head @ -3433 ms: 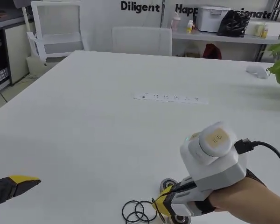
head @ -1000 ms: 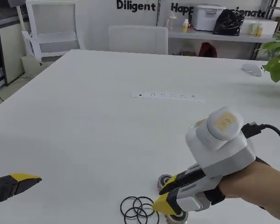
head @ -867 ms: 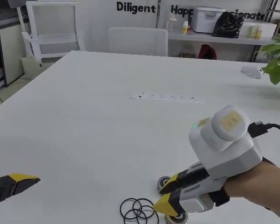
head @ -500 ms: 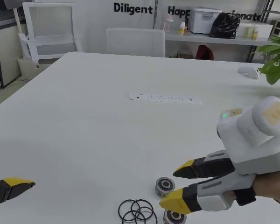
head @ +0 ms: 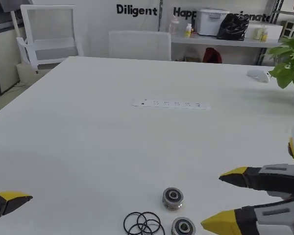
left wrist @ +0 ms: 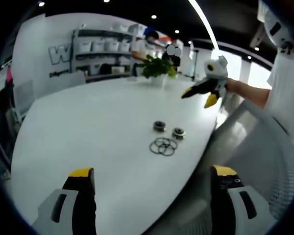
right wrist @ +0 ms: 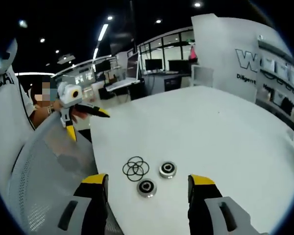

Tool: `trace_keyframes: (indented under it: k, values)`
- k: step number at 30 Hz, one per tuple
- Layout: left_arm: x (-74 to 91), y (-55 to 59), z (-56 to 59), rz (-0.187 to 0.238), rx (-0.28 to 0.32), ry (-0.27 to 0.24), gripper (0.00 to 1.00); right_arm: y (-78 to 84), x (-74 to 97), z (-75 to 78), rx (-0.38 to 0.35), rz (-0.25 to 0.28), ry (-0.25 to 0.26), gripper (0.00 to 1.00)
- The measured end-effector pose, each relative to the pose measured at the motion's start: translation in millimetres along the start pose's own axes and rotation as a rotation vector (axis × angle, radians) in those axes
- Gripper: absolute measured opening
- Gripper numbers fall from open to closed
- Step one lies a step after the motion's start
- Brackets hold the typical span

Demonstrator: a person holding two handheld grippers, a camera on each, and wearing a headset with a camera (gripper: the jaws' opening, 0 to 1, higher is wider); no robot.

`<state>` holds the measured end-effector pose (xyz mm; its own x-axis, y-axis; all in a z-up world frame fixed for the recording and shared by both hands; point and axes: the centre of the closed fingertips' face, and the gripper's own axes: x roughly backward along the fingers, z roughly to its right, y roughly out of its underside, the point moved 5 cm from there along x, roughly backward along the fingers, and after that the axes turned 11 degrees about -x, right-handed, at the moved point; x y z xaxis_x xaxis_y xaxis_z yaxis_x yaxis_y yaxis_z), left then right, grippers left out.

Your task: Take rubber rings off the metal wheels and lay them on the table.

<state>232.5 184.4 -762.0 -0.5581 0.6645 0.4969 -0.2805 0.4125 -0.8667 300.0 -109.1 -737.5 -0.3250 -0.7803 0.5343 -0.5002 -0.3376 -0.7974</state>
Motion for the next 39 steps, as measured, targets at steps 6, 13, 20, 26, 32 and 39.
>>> trace_keyframes:
  k: [6,13,20,26,32,39]
  values:
    - [-1.5,0.4,1.3,-0.005,0.000,0.005,1.00,7.6,13.9,7.3,-0.053,0.055,0.039,0.67]
    - [-2.0,-0.6,-0.1,0.001,0.006,-0.003,0.99,19.8,23.2,9.5,-0.119,0.119,0.056,0.69]
    - [-2.1,-0.4,0.1,0.003,0.010,-0.007,0.99,31.5,21.7,10.3,-0.210,0.212,0.072,0.72]
    - [-2.3,1.9,-1.0,0.004,0.021,-0.015,0.99,56.0,14.1,13.7,-0.276,0.176,0.092,0.76]
    - [-3.6,6.4,-2.2,0.001,0.039,-0.016,0.99,71.8,9.5,11.7,-0.299,0.133,0.091,0.80]
    - [-4.8,8.6,-3.2,0.016,0.072,-0.023,1.00,87.5,3.9,10.5,-0.303,0.072,0.108,0.92]
